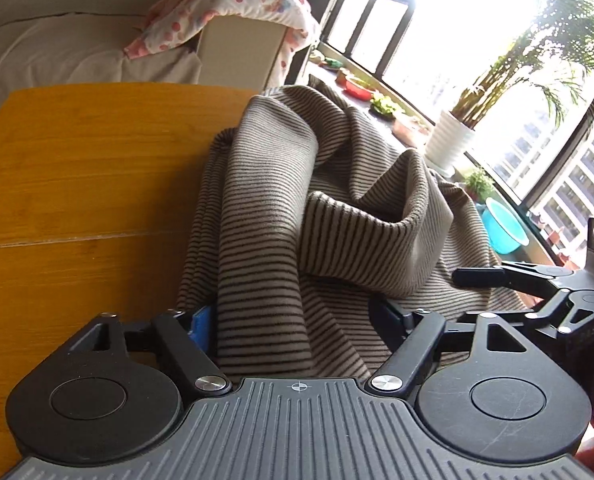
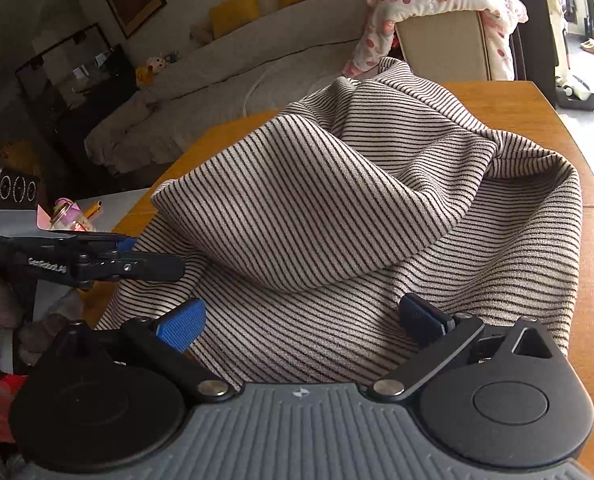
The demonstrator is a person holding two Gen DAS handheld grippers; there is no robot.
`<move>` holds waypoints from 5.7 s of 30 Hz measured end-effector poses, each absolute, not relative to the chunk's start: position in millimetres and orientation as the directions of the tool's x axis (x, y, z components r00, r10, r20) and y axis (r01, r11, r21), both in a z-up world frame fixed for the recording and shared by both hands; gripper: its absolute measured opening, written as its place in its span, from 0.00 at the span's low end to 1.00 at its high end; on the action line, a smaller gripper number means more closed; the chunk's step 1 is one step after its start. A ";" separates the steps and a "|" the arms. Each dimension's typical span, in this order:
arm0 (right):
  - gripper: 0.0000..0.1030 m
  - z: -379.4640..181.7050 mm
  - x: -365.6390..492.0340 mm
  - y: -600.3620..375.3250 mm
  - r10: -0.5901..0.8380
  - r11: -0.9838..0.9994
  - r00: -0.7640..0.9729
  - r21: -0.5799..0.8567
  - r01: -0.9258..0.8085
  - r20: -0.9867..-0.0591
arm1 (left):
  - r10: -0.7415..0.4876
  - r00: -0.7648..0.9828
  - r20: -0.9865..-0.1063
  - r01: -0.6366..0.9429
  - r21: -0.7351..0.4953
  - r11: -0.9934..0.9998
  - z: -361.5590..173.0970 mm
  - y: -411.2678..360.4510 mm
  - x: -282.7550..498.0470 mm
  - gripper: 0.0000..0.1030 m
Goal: Fold clothes
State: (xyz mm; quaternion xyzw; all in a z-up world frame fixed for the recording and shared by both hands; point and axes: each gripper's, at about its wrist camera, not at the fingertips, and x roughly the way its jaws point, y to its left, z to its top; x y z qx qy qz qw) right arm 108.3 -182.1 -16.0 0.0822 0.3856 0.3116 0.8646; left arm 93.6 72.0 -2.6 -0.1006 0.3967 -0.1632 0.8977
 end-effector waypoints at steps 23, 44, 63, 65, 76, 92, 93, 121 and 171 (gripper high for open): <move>1.00 -19.7 88.4 -154.8 0.491 0.851 0.602 0.200 -0.485 -0.630 | -0.285 0.758 -0.587 0.375 0.035 0.926 21.7 41.4 134.0 0.89; 0.71 -16.1 219.9 -137.3 0.509 0.844 0.594 0.224 -0.488 -0.623 | -0.310 0.637 -0.706 0.384 -0.058 0.921 -2.8 59.6 158.6 0.38; 0.81 40.8 76.5 -150.2 0.593 0.704 0.587 0.000 -0.711 -0.551 | -0.046 0.793 -0.607 0.073 0.020 0.997 42.9 128.5 198.1 0.29; 0.82 40.1 47.4 -148.1 0.625 0.643 0.532 -0.008 -0.766 -0.571 | -0.140 0.799 -0.584 0.103 -0.096 0.990 49.9 128.8 182.9 0.58; 0.54 -8.3 23.3 -91.9 0.522 0.573 0.622 -0.301 -0.763 -0.584 | -0.357 0.819 -0.450 0.301 -0.193 0.934 5.6 76.8 148.2 0.92; 0.12 101.7 183.8 -263.3 -0.011 0.991 0.939 -0.131 -0.037 -0.343 | -0.146 0.857 -0.494 0.111 -0.100 0.989 6.7 86.0 81.2 0.97; 0.12 93.8 186.6 -257.5 0.007 0.990 0.934 -0.129 -0.057 -0.358 | -0.128 0.862 -0.491 0.093 -0.095 0.991 7.5 86.7 78.9 0.97; 0.45 11.8 280.8 -64.9 0.599 0.787 0.453 0.385 -0.482 -0.660 | -0.302 0.808 -0.506 0.185 -0.270 0.945 -3.4 79.5 73.5 1.00; 0.15 140.5 143.6 -237.8 0.447 0.894 0.861 0.161 -0.418 -0.244 | -0.330 0.794 -0.510 0.118 -0.404 0.907 -13.9 101.6 93.0 1.00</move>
